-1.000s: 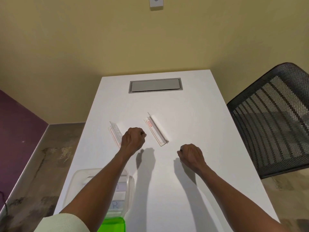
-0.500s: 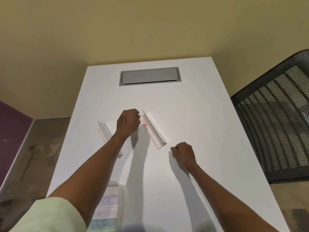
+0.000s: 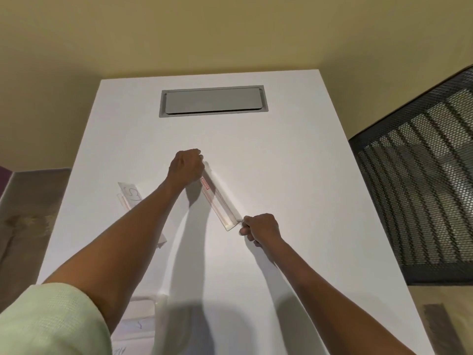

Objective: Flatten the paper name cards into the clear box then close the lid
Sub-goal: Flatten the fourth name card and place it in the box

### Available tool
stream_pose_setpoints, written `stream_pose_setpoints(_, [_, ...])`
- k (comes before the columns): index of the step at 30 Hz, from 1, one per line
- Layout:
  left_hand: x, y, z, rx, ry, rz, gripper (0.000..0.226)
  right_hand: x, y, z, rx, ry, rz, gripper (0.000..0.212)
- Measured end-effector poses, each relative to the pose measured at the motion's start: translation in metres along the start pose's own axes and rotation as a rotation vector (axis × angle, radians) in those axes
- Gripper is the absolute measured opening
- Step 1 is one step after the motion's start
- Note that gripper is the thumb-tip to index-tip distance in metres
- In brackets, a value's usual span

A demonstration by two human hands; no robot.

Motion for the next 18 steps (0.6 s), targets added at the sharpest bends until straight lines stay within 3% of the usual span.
stream_pose_setpoints(4, [-0.014, -0.009, 0.0, -0.078, 0.004, 0.086, 0.014, -0.006, -0.002, 0.002, 0.028, -0.014, 0.014, 0.019])
stream_pose_setpoints(10, [-0.015, -0.012, 0.0, -0.222, -0.042, 0.067, 0.025, -0.01, -0.004, 0.007, 0.021, -0.025, 0.044, 0.024])
stream_pose_setpoints(18, [0.0, -0.005, 0.009, -0.212, -0.033, -0.014, 0.025, -0.007, -0.01, 0.007, 0.048, -0.04, 0.091, 0.01])
Point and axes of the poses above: each hand's wrist, its own x-axis away from the middle knuckle, its own y-axis out of the back of the hand, z = x × y, the point moved 8 cm from there along -x, towards the middle knuckle, and after that the axes turned 12 degrees about -y, right-handed, at the moved point
